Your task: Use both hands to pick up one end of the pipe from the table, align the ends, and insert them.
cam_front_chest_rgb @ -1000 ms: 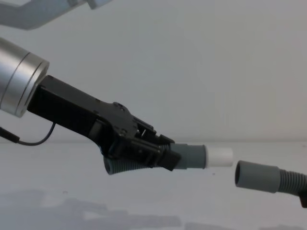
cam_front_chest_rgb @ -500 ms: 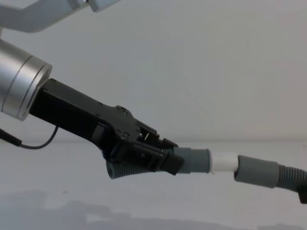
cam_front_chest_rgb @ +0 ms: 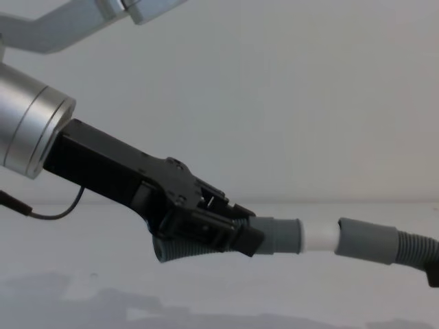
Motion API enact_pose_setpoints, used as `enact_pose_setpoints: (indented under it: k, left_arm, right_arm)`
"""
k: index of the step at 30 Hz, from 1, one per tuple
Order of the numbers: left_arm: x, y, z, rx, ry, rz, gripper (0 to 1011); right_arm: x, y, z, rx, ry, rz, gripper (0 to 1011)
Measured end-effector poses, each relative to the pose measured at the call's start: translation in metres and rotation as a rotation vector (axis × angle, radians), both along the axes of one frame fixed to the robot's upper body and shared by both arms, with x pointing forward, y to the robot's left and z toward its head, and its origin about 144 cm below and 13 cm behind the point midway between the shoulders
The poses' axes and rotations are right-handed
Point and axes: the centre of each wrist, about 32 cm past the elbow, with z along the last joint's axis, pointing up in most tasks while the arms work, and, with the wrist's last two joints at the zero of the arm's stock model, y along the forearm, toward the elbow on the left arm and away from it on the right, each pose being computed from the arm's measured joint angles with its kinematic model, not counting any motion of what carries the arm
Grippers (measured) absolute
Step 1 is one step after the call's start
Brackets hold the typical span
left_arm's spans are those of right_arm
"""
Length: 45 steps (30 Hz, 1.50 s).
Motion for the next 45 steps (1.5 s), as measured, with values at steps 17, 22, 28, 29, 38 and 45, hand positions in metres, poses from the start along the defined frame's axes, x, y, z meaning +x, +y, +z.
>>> enact_pose_setpoints:
  k: [17, 22, 28, 29, 38, 45]
  left_arm:
    - [0.012, -0.009, -0.004, -0.026, 0.005, -0.057, 339]
    - [0.013, -0.012, -0.004, -0.033, 0.007, -0.069, 339]
    - [0.015, -0.013, -0.005, -0.038, 0.007, -0.078, 340]
    - [0.015, -0.013, -0.005, -0.038, 0.007, -0.079, 339]
    - [0.016, -0.014, -0.005, -0.043, 0.009, -0.088, 339]
    - [0.017, -0.015, -0.005, -0.046, 0.009, -0.092, 340]
  right_arm:
    - [0.001, -0.001, 0.002, 0.01, 0.01, 0.014, 155]
    - [0.002, -0.001, 0.003, 0.01, 0.011, 0.015, 155]
    - [0.002, -0.001, 0.003, 0.011, 0.013, 0.015, 153]
    - [0.002, -0.001, 0.003, 0.011, 0.013, 0.015, 155]
    - [0.002, -0.001, 0.003, 0.012, 0.014, 0.016, 155]
    - [0.002, -0.001, 0.003, 0.012, 0.014, 0.016, 155]
